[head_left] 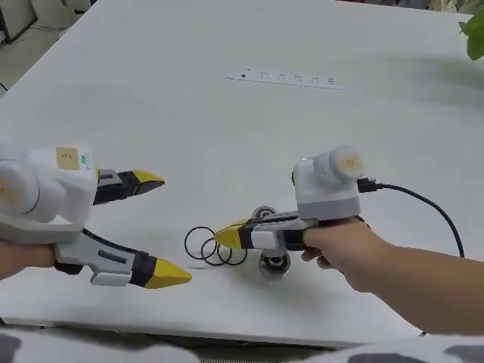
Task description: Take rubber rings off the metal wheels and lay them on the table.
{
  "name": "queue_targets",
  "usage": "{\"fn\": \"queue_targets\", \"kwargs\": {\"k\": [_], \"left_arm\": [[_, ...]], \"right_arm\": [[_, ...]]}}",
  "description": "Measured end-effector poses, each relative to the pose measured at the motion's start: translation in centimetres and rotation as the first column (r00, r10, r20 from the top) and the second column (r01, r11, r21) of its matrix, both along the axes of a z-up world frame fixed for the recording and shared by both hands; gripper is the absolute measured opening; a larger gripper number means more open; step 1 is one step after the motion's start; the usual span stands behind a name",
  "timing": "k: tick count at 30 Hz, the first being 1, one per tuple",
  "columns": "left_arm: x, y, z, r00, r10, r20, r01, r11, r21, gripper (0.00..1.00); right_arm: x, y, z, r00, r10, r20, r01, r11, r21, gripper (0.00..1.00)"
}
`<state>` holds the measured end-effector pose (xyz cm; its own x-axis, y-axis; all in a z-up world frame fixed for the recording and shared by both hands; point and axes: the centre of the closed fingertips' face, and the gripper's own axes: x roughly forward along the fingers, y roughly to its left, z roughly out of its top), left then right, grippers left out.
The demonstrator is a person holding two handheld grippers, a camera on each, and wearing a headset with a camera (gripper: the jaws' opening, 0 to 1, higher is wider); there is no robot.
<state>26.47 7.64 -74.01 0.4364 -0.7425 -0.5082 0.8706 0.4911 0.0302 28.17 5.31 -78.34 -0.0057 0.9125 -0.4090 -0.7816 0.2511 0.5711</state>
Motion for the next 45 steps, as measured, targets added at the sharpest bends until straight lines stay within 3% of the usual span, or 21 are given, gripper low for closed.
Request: {"fn": "queue_targets", "kwargs": {"k": [23,45], "left_arm": [[0.4,0.9,-1.2,1.0,0.014,-0.016,-0.014,1.0,0.002,0.88],[0.3,1.2,-1.5,1.0,0.02,-0.023,-0.02,1.0,0.011,0.88]], "right_arm": [[0.0,0.9,-1.6,1.0,0.016,0.015,-0.015,0.999,-0.047,0.0],[0.1,1.0,-2.1,0.999,0.027,0.036,-0.024,0.997,-0.072,0.0]]}}
